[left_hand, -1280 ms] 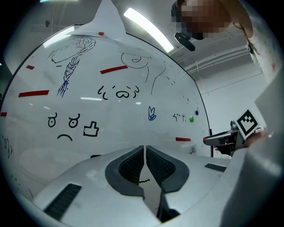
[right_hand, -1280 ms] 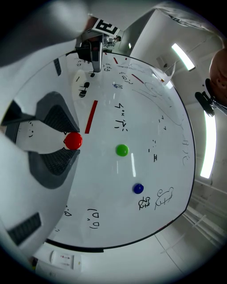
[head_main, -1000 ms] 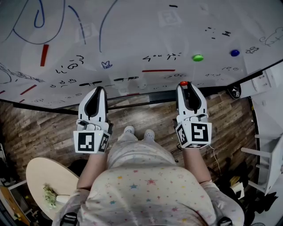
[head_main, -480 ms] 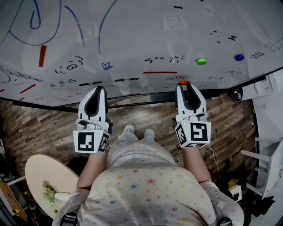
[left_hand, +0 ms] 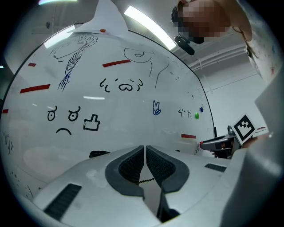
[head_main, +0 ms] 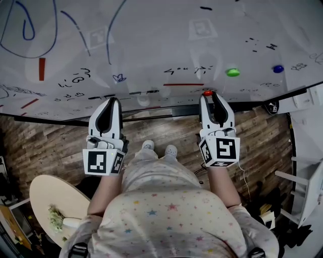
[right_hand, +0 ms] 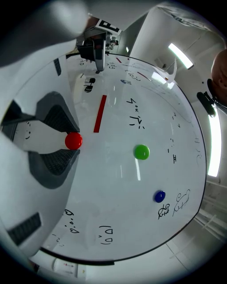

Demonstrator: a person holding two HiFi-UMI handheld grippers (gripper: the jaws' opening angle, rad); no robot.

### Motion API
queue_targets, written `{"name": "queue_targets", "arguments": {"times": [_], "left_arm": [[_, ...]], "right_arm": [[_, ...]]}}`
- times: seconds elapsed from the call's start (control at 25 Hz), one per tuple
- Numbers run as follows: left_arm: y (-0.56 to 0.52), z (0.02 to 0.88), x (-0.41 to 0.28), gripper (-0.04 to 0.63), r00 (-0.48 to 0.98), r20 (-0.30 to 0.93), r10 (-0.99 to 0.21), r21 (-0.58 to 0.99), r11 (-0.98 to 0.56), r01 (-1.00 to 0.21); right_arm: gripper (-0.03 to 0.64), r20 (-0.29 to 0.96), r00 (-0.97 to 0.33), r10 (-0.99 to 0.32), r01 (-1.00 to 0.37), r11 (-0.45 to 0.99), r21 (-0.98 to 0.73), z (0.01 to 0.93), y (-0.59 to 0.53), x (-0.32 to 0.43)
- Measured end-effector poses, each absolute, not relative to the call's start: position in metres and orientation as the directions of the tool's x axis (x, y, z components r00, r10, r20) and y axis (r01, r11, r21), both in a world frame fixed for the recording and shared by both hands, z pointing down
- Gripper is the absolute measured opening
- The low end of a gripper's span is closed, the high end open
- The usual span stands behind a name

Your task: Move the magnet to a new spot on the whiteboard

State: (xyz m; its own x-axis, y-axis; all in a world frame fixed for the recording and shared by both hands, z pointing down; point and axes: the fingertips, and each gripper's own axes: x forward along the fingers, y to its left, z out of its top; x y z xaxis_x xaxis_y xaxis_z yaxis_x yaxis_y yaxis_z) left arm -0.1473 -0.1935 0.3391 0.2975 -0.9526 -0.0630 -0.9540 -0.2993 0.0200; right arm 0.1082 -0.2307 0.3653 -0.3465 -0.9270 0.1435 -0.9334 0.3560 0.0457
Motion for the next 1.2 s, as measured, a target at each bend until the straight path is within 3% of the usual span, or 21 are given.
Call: {"name": "queue_targets", "arguments": {"times": [1.2], "left_arm": [[-0.191,0.339,-0.151,0.026,0.3,-0.059,-0.952,0.015,-0.301,-0.954]], "right_arm": [[0.12,0.147,-0.323,-0.935,-0.941,0.333,0.056,0.374,-0.241,0.108]]}}
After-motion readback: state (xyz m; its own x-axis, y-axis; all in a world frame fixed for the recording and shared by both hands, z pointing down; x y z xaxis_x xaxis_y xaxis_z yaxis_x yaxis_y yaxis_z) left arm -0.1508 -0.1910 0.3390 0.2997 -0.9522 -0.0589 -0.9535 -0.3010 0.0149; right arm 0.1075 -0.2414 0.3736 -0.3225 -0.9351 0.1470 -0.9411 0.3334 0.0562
